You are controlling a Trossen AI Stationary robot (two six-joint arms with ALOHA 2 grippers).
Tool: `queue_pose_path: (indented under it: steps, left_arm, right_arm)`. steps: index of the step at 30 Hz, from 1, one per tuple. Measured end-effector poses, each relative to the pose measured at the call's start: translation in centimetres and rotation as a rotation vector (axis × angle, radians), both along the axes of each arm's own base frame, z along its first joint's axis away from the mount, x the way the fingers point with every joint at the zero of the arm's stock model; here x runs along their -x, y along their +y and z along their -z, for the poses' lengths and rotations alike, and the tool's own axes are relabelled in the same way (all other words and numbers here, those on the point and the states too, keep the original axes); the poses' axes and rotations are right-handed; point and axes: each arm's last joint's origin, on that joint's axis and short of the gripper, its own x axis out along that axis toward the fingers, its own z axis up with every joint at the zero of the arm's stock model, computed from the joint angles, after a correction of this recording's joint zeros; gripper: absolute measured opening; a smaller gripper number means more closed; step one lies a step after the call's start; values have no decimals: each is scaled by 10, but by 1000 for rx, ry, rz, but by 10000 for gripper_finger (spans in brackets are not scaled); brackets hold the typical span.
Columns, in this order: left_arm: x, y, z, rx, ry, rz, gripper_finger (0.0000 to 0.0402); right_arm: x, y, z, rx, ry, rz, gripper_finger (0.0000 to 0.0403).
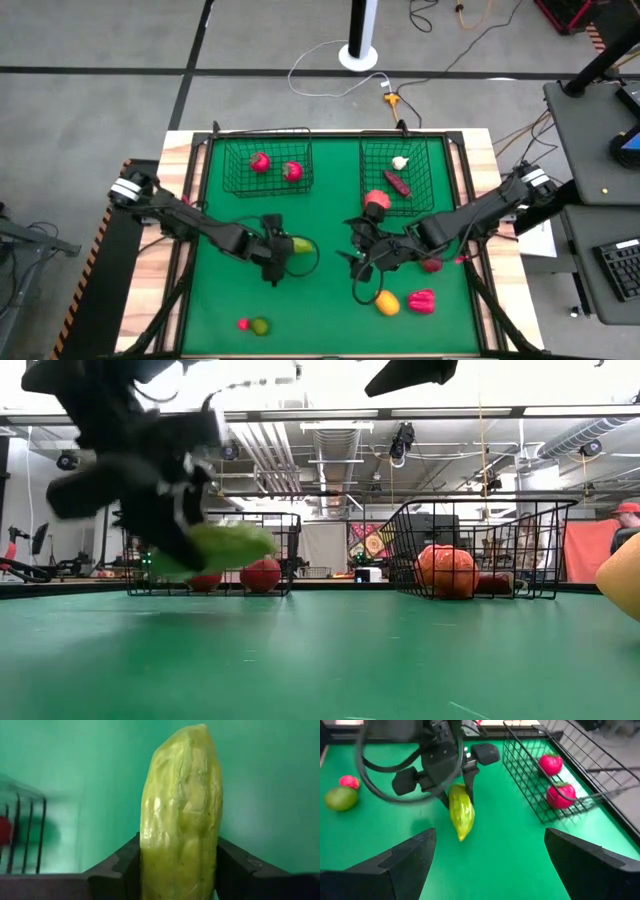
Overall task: Sort produce into baskets
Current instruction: Put the green cucumber into the right wire basket
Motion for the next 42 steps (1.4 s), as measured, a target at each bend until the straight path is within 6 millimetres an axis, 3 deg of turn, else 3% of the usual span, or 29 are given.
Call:
queue_pose_path:
  steps: [7, 15, 20, 35, 38, 42]
  left_arm:
    - [5, -4, -26, 70, -319, 92, 189]
    - [31, 6, -49, 200, -736, 97, 170]
    - [38, 9, -54, 217, -904, 115, 173]
    - [-1, -8, -54, 138, -902, 171, 173]
    - [-5, -10, -53, 133, -897, 173, 173]
    - [-7, -11, -51, 134, -898, 173, 175]
  right_arm:
    - [-2, 4, 26, 48, -197, -86, 364]
    - [8, 4, 56, 89, -482, -154, 364]
    - [-1, -1, 65, 97, -607, -168, 364]
    - [-48, -6, 63, 100, -686, -273, 361]
    - [-50, -6, 64, 94, -680, -274, 337]
    - [-50, -6, 62, 83, -694, -274, 271]
